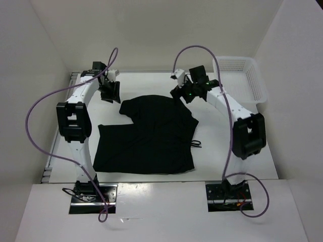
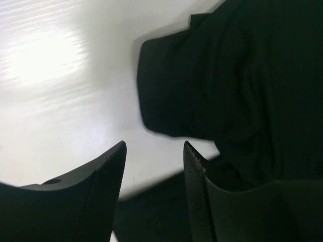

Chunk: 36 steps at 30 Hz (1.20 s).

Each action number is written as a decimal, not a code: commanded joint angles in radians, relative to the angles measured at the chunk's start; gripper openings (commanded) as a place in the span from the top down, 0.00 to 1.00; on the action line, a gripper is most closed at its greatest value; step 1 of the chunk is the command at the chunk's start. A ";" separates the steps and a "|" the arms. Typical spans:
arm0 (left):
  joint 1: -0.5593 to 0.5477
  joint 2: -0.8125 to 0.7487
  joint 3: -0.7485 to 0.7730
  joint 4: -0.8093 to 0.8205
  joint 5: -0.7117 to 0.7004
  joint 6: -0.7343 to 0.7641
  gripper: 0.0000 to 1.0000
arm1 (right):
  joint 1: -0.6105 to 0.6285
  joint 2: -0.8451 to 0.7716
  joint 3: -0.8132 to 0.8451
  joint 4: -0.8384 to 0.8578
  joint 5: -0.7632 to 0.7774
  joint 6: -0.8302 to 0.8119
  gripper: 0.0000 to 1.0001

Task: Fold and stack the shorts
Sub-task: Flatten the shorts out

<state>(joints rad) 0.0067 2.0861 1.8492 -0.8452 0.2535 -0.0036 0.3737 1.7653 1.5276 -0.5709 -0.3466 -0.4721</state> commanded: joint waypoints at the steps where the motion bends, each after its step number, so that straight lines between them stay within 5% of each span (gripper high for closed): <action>1: -0.050 0.092 0.061 0.046 0.064 0.004 0.43 | -0.090 0.092 0.045 0.063 -0.045 0.188 0.12; 14: -0.111 0.183 -0.080 0.146 -0.080 0.004 0.42 | -0.145 0.235 0.000 0.080 0.003 0.187 0.12; 19: -0.145 0.183 -0.146 0.178 -0.157 0.004 0.50 | -0.145 0.246 -0.029 0.115 0.090 0.226 0.12; 28: -0.145 0.126 -0.237 0.169 -0.261 0.004 1.00 | -0.113 0.286 -0.050 0.146 0.181 0.247 0.27; 34: -0.145 -0.073 -0.383 0.063 -0.228 0.004 0.99 | -0.079 0.286 -0.093 0.166 0.181 0.237 0.28; 36: -0.145 -0.103 -0.383 0.020 -0.189 0.004 0.85 | -0.079 0.286 -0.103 0.166 0.193 0.237 0.28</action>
<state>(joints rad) -0.1371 2.0441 1.4883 -0.6762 0.0170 -0.0010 0.2852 2.0392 1.4406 -0.4545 -0.1757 -0.2367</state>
